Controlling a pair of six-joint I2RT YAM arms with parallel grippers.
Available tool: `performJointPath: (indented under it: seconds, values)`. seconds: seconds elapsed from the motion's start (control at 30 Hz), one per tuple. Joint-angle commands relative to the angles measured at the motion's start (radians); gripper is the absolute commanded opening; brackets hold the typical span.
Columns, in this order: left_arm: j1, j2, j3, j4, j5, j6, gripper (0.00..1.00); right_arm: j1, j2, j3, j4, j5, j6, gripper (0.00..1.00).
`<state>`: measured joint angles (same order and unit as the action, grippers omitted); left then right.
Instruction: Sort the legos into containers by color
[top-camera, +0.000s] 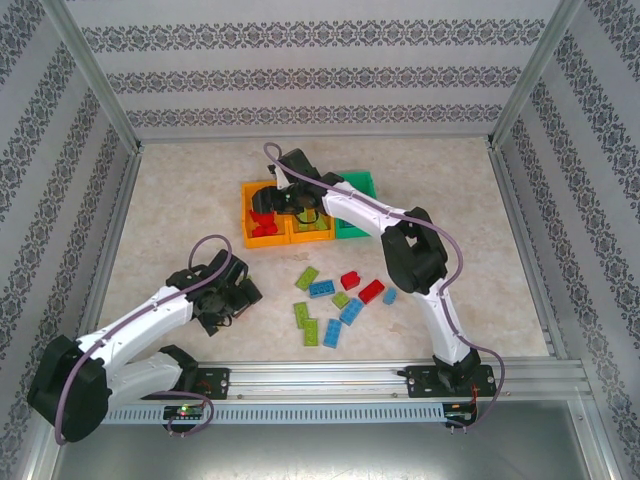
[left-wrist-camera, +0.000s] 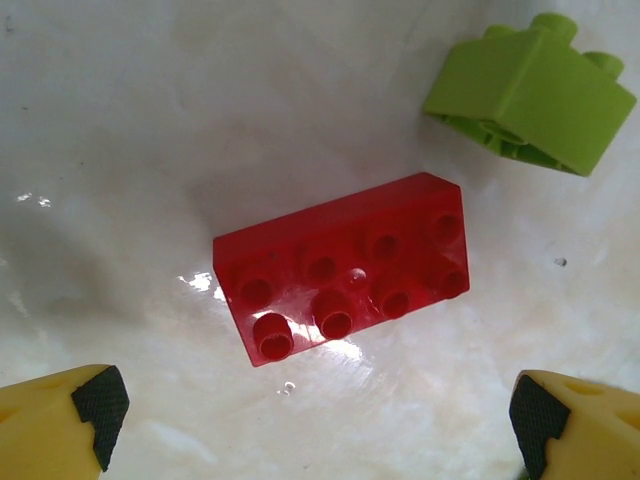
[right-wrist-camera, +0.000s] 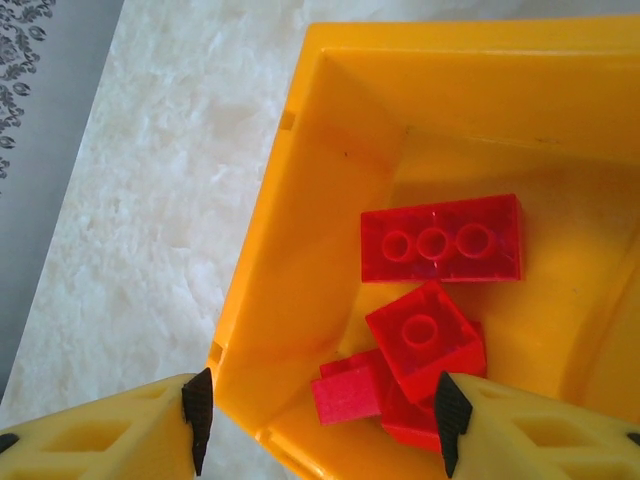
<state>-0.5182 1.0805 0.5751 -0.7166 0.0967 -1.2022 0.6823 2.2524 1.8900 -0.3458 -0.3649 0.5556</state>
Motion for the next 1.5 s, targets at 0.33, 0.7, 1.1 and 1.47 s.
performJointPath:
  seconds: [0.33,0.7,1.1,1.47]
  values:
    - [-0.009,0.197,0.098,0.046,-0.049,-0.024,0.94,-0.029,-0.272,-0.197,0.083,0.003,-0.030,0.66]
    - [0.008,0.251,0.070,0.066,-0.063,0.002,0.87,-0.079,-0.400,-0.336,0.128,0.029,-0.019,0.67]
    - [0.019,0.331,0.067,0.138,-0.047,0.055,0.70,-0.120,-0.609,-0.629,0.124,0.099,-0.060,0.68]
    - [0.003,0.268,0.092,0.115,-0.061,0.099,0.61,-0.196,-0.767,-0.837,0.054,0.169,-0.134,0.69]
